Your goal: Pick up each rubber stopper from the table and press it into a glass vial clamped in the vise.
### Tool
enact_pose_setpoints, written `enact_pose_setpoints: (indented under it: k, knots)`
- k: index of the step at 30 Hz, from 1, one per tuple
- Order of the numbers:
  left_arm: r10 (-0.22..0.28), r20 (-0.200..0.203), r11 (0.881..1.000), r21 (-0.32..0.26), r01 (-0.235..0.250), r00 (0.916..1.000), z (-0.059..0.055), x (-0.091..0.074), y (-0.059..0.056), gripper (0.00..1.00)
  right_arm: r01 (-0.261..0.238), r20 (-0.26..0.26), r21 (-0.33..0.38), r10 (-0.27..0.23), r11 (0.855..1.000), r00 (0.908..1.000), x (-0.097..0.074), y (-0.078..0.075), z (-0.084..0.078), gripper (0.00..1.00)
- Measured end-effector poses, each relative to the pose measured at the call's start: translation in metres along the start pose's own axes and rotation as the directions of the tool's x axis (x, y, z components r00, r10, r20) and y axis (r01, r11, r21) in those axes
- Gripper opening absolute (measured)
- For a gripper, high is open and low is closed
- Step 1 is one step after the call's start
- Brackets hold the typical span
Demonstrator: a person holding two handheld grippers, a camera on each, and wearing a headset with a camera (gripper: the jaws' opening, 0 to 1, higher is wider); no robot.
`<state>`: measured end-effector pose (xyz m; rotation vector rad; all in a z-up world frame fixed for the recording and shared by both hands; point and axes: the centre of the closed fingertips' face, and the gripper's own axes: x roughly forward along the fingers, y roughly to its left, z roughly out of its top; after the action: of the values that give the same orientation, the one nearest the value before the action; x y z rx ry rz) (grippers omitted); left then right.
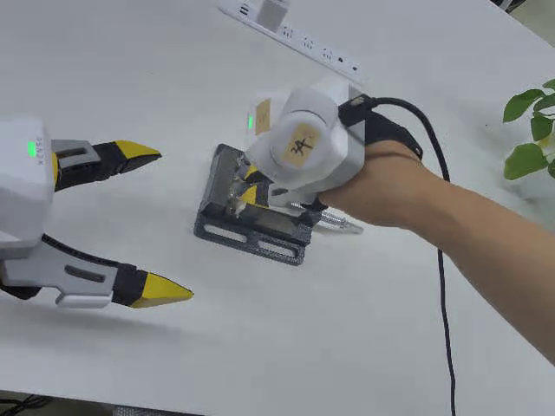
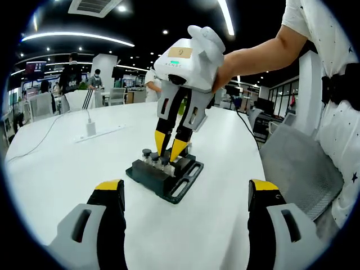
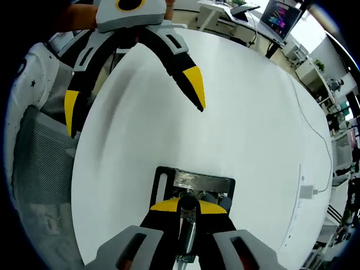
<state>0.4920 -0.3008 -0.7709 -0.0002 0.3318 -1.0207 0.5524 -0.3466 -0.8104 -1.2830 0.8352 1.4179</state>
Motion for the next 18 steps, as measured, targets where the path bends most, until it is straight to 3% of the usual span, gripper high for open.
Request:
enact_pose_setpoints:
  k: [9,18]
  knots:
    - [-0.002,0.003,1.000,-0.002,0.002,1.0000,-0.0002,0.0026,-0.0003,0.90,0.020,-0.036,0.012,-0.019,1.000,0.9992,0.0032,-0.0013,-0.0002,0.05]
    - [-0.017,0.006,1.000,0.003,0.017,0.9998,0.0044,0.0074,-0.0053,0.89,0.008,0.031,0.058,-0.010,0.998,0.9995,0.0010,-0.0015,-0.0015,0.07]
